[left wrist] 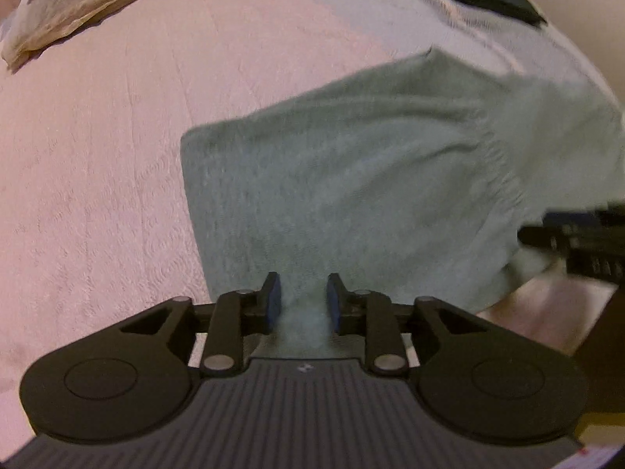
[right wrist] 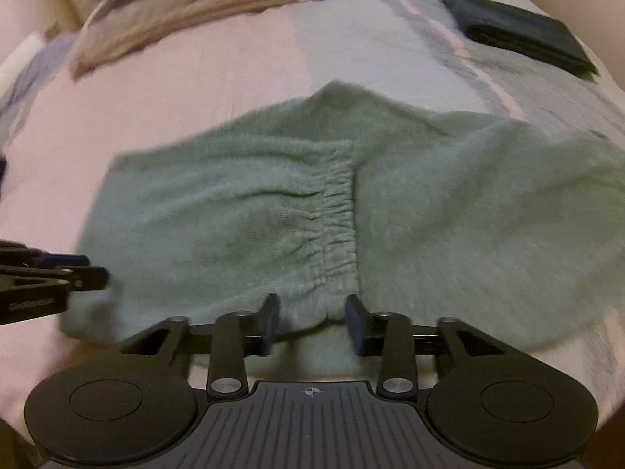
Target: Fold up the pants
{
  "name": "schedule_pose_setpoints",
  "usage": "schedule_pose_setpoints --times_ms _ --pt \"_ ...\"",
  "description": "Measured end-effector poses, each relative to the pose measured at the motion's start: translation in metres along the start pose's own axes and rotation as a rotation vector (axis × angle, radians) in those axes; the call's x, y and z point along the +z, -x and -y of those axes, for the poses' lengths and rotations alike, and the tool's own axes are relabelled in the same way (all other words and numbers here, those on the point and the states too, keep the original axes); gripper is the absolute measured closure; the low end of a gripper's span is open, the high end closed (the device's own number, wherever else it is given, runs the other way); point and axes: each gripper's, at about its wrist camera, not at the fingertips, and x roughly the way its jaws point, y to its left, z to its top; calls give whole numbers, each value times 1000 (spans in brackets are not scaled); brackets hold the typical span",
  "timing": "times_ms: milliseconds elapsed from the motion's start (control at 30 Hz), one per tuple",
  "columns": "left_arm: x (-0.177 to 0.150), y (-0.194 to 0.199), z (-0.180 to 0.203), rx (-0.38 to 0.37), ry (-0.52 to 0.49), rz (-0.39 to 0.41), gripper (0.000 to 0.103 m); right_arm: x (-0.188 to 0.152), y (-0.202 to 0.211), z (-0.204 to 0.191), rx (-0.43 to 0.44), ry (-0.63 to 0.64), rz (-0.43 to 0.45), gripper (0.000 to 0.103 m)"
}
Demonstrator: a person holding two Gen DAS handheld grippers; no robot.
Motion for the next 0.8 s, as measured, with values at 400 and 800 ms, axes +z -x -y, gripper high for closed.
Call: schedule_pose_setpoints --times_ms 400,800 --pt "34 84 32 37 -33 -46 68 4 112 36 32 -301 53 53" --pt "38 72 97 68 61 -32 65 4 100 141 85 -298 39 53"
